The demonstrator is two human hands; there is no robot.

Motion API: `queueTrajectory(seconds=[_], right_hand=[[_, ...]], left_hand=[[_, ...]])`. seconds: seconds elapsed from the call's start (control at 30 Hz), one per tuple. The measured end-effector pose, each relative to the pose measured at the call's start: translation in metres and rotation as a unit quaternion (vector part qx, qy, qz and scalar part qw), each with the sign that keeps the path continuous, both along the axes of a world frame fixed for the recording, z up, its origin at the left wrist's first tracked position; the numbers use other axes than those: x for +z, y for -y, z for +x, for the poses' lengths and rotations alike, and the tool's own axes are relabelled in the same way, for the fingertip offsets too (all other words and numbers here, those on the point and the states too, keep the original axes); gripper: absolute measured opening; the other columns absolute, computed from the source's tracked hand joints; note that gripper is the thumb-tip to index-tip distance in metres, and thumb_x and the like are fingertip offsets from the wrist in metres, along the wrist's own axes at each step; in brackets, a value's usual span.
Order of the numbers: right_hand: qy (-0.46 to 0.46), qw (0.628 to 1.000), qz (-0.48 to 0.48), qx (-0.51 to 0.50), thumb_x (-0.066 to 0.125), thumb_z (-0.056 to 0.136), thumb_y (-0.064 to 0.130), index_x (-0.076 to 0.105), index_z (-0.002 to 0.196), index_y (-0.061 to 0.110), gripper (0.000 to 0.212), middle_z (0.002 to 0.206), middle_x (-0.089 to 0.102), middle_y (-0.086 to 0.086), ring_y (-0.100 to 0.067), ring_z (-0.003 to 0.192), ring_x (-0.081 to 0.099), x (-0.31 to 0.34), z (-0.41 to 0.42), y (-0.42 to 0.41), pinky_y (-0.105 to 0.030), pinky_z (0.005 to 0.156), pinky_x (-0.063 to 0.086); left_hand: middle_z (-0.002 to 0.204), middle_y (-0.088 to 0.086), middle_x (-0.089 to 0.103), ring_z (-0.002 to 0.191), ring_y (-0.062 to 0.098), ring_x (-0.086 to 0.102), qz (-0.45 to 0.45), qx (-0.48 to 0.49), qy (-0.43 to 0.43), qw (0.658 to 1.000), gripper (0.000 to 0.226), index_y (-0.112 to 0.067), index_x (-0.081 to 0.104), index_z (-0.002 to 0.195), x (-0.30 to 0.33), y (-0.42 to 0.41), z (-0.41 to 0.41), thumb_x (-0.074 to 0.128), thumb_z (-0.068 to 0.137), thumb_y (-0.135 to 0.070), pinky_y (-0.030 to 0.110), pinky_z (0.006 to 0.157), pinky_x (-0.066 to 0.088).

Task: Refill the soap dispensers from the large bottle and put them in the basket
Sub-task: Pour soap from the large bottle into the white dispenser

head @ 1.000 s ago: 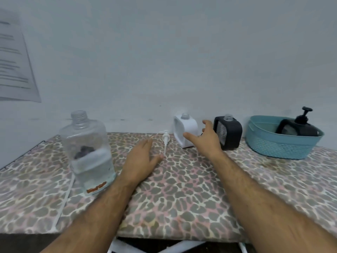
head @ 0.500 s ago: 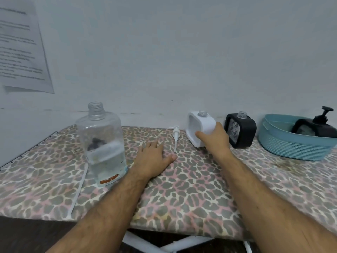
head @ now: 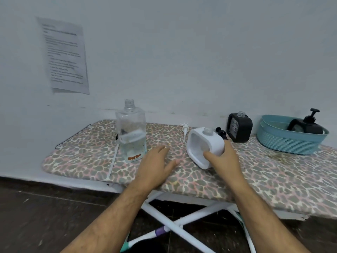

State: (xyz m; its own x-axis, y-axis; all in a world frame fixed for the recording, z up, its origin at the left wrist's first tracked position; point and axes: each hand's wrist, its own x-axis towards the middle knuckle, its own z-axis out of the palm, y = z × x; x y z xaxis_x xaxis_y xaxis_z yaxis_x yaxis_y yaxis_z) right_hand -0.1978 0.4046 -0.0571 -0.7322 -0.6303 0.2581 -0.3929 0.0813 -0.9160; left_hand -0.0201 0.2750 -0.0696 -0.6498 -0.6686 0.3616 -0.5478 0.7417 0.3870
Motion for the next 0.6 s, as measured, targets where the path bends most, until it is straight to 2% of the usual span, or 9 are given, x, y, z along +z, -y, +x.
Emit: queueTrajectory(seconds=[0.1, 0.2, 0.3, 0.4, 0.5, 0.6], right_hand=[[0.005, 1.0, -0.001, 0.012, 0.073, 0.08, 0.016, 0.049, 0.129, 0.026, 0.055, 0.108, 0.057, 0.007, -0.008, 0.092, 0.06, -0.007, 0.018, -0.011, -0.028, 0.065, 0.052], [-0.006, 1.0, 0.003, 0.012, 0.072, 0.081, 0.016, 0.047, 0.125, 0.028, 0.052, 0.104, 0.056, 0.007, -0.002, 0.085, 0.057, -0.011, 0.03, -0.014, -0.018, 0.053, 0.046], [-0.006, 1.0, 0.001, -0.001, 0.072, 0.081, 0.018, 0.047, 0.125, 0.026, 0.052, 0.105, 0.057, 0.004, -0.006, 0.085, 0.059, -0.013, 0.033, -0.014, -0.022, 0.052, 0.048], [-0.015, 0.999, 0.001, -0.031, 0.071, 0.082, 0.021, 0.042, 0.118, 0.026, 0.046, 0.106, 0.057, -0.003, -0.016, 0.084, 0.059, -0.02, 0.033, -0.016, -0.027, 0.053, 0.046], [-0.035, 0.998, -0.001, -0.044, 0.07, 0.085, 0.023, 0.041, 0.123, 0.018, 0.048, 0.106, 0.055, -0.004, -0.021, 0.083, 0.056, -0.023, 0.039, -0.012, -0.028, 0.054, 0.041], [-0.046, 0.998, -0.005, -0.047, 0.07, 0.087, 0.025, 0.041, 0.13, 0.015, 0.053, 0.107, 0.054, -0.002, -0.022, 0.087, 0.054, -0.026, 0.041, -0.006, -0.027, 0.057, 0.04]], left_hand=[[0.137, -0.002, 0.057, 0.126, 0.014, 0.05, -0.01, 0.008, -0.043, 0.999, 0.057, -0.018, 0.057, 0.136, -0.002, -0.011, 0.033, 0.053, 0.094, -0.056, 0.03, 0.102, 0.04], [0.119, -0.005, 0.066, 0.111, 0.012, 0.059, -0.031, 0.055, -0.107, 0.992, 0.045, -0.019, 0.066, 0.123, 0.001, -0.012, 0.061, 0.055, 0.094, -0.052, 0.029, 0.092, 0.046], [0.105, -0.005, 0.069, 0.099, 0.01, 0.061, -0.038, 0.102, -0.183, 0.977, 0.036, -0.017, 0.069, 0.11, 0.006, -0.009, 0.079, 0.059, 0.093, -0.048, 0.03, 0.083, 0.05], [0.11, -0.009, 0.061, 0.103, 0.009, 0.057, 0.009, 0.14, -0.252, 0.957, 0.04, -0.021, 0.061, 0.119, 0.01, -0.005, 0.085, 0.065, 0.089, -0.047, 0.032, 0.087, 0.049], [0.121, -0.009, 0.051, 0.112, 0.013, 0.052, 0.049, 0.179, -0.314, 0.931, 0.064, -0.023, 0.049, 0.134, 0.019, 0.006, 0.089, 0.073, 0.081, -0.05, 0.037, 0.095, 0.048], [0.146, 0.001, 0.039, 0.134, 0.019, 0.039, 0.107, 0.19, -0.321, 0.922, 0.093, -0.02, 0.033, 0.149, 0.025, 0.024, 0.086, 0.077, 0.075, -0.054, 0.045, 0.11, 0.039]])
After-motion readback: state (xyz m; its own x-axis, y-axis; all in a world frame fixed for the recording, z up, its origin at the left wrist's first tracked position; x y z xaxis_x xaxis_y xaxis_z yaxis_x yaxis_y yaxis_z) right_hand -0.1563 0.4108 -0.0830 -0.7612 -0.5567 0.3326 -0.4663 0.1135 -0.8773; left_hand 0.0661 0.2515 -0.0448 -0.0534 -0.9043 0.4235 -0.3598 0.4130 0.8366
